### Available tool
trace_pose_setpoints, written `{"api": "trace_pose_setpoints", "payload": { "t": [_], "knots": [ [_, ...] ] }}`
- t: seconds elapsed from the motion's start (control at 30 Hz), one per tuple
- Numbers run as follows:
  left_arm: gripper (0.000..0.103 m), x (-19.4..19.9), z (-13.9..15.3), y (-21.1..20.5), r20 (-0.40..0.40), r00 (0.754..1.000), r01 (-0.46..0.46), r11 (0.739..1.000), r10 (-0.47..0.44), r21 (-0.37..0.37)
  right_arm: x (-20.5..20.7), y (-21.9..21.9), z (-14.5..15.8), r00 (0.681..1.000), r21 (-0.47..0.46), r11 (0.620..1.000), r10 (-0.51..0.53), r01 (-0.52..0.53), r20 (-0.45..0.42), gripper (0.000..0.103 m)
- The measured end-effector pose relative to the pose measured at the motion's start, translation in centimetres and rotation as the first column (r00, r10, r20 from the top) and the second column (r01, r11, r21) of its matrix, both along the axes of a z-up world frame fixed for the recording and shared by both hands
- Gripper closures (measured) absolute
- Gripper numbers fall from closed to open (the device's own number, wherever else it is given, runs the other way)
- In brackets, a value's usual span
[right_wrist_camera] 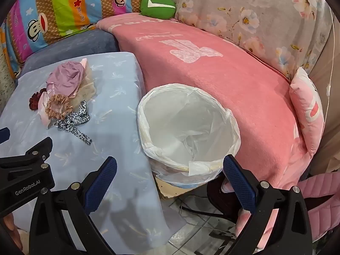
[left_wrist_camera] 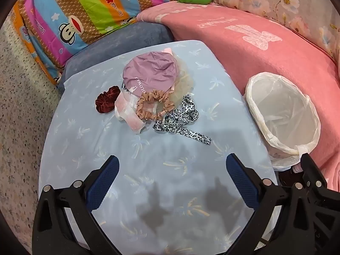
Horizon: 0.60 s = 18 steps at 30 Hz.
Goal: Collect trash
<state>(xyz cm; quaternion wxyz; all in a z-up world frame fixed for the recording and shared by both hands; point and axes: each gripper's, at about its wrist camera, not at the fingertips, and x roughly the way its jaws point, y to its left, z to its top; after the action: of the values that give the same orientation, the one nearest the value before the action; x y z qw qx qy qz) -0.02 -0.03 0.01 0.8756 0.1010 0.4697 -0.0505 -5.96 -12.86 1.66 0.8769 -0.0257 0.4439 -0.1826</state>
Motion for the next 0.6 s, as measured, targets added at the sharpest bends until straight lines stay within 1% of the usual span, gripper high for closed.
{"api": "trace_pose_setpoints", "payload": {
  "t": [0.27, 0.3, 0.6],
  "knots": [
    [0.007, -0.05, -0.23, -0.10, 0.002, 1.000, -0.008, 1.000, 0.008, -0.004, 0.03, -0.06, -0.02, 1.000, 0.001, 1.000, -0.001, 0.001, -0.003, 0.006],
    [0.007, -0.11, 0.24, -0.03, 0.000, 1.000, 0.000, 1.000, 0.000, -0.004, 0.03, 0.01, -0.08, 1.000, 0.000, 1.000, -0.001, 0.001, -0.004, 0.006],
    [0.007, -0.11, 0.25, 0.14, 0.001, 1.000, -0.002, 1.000, 0.002, -0.003, 0.10, -0.16, -0.05, 1.000, -0.001, 1.000, -0.005, 0.005, -0.006, 0.006]
  ]
}}
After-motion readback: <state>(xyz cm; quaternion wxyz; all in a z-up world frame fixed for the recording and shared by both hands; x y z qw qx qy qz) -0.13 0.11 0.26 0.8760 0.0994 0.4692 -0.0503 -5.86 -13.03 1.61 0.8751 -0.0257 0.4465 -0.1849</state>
